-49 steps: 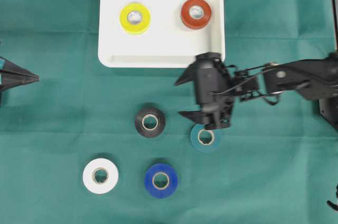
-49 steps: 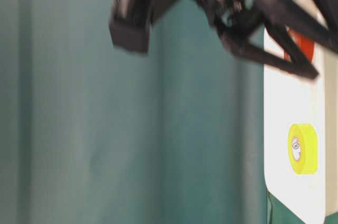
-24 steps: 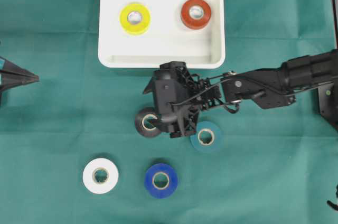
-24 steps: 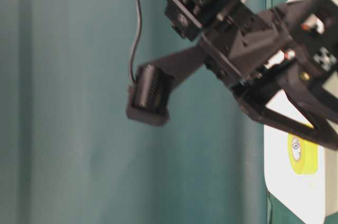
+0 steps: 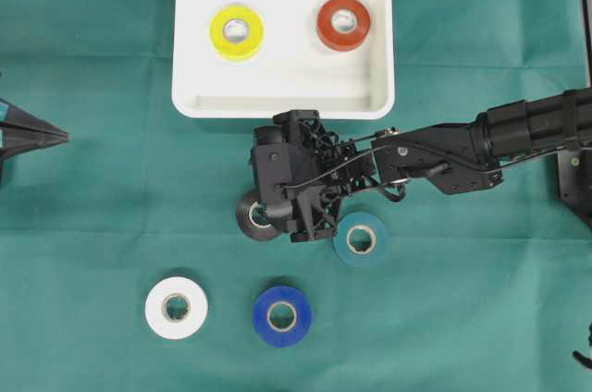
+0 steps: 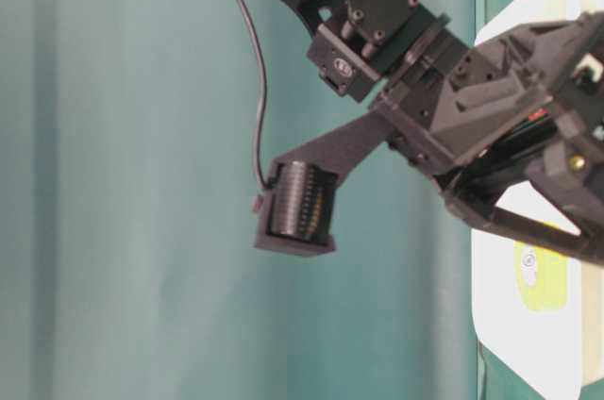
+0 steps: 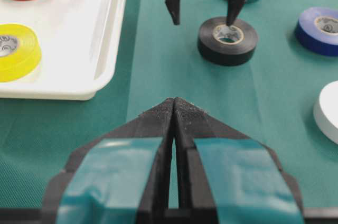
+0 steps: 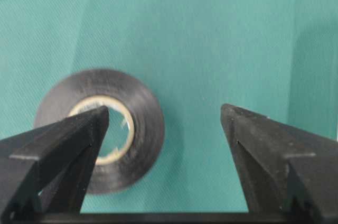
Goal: Put the tape into the white case with the right arm.
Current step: 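Move the right gripper over the black tape roll, then lower the right gripper and grasp the black tape roll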
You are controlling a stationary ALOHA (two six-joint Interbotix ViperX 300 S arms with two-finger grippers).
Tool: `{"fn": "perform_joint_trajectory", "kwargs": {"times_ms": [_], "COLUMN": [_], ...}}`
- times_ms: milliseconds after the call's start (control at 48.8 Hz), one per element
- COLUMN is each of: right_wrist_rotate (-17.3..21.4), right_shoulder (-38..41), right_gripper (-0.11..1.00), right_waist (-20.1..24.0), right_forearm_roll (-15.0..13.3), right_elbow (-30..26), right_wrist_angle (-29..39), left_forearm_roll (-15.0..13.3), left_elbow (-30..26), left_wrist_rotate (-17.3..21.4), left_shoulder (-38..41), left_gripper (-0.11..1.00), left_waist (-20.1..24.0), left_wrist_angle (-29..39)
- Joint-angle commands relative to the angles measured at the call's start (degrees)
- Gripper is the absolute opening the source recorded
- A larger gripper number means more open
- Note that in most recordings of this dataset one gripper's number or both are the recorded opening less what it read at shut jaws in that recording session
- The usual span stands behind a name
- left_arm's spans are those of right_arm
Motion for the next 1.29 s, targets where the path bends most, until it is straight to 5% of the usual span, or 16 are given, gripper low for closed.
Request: {"fn": "perform_joint_trajectory", "kwargs": {"times_ms": [0, 246, 758, 1044, 1270], "right_wrist_rotate": [0.1, 0.0, 0.1, 0.0, 0.0], "right_shoulder": [-0.9, 1.3, 2.7, 2.7, 2.7], "right_gripper": [0.56, 0.56, 0.53, 0.02, -0.01], "right_waist": [0.5, 1.1, 1.1, 1.2, 1.2], "right_forearm_roll": [-0.1, -0.1, -0.1, -0.2, -0.1], "right_elbow": [-1.6, -4.6, -5.8, -5.8, -5.9], "right_wrist_angle": [1.9, 7.5, 7.7, 7.8, 7.8], "left_forearm_roll": [0.0, 0.0, 0.0, 0.0, 0.0], "left_elbow": [-0.7, -0.7, -0.7, -0.7, -0.7], "left_wrist_rotate": [0.0, 0.0, 0.0, 0.1, 0.1], "left_shoulder": [0.4, 0.4, 0.4, 0.4, 0.4], "left_gripper": [0.00, 0.00, 0.00, 0.00, 0.00], "left_waist": [0.1, 0.1, 0.1, 0.1, 0.1], "left_wrist_angle": [-0.4, -0.4, -0.4, -0.4, -0.4]}}
